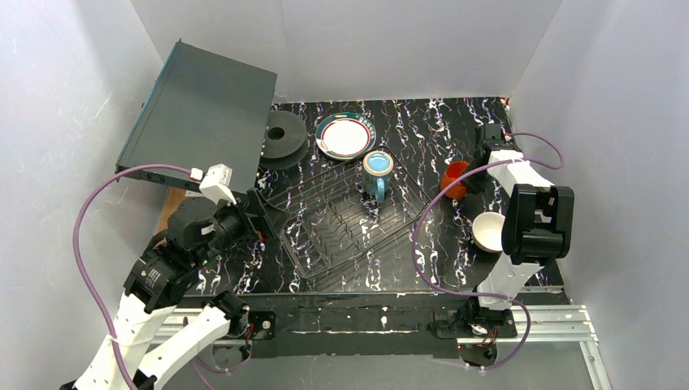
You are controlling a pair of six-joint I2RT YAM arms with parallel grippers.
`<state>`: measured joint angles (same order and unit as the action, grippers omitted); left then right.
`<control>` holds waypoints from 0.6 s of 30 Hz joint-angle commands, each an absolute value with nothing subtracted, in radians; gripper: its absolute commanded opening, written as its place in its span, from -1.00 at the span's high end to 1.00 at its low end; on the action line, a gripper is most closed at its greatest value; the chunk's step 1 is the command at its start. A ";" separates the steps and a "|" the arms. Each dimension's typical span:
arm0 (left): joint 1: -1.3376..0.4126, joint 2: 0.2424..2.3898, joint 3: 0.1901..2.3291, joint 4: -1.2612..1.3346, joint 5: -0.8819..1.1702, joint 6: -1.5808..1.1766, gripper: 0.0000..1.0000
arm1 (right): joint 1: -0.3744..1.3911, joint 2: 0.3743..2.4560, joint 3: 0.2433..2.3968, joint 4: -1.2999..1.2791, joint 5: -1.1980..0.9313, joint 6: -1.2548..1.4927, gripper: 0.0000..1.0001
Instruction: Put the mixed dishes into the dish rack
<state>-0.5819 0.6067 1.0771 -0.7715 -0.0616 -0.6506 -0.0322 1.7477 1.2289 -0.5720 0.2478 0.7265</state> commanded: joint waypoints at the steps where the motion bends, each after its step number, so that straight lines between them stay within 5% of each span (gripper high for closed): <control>1: -0.584 0.617 1.114 -0.782 -0.039 -0.647 -0.96 | -0.029 1.685 1.217 -0.552 0.293 0.725 0.50; 8: -0.584 0.622 1.119 -0.790 -0.037 -0.662 -0.96 | -0.013 1.581 1.226 -0.544 0.300 0.690 0.97; 18: -0.584 0.682 1.110 -0.752 0.055 -0.695 -0.96 | 0.120 1.214 1.145 -0.345 0.180 0.560 0.97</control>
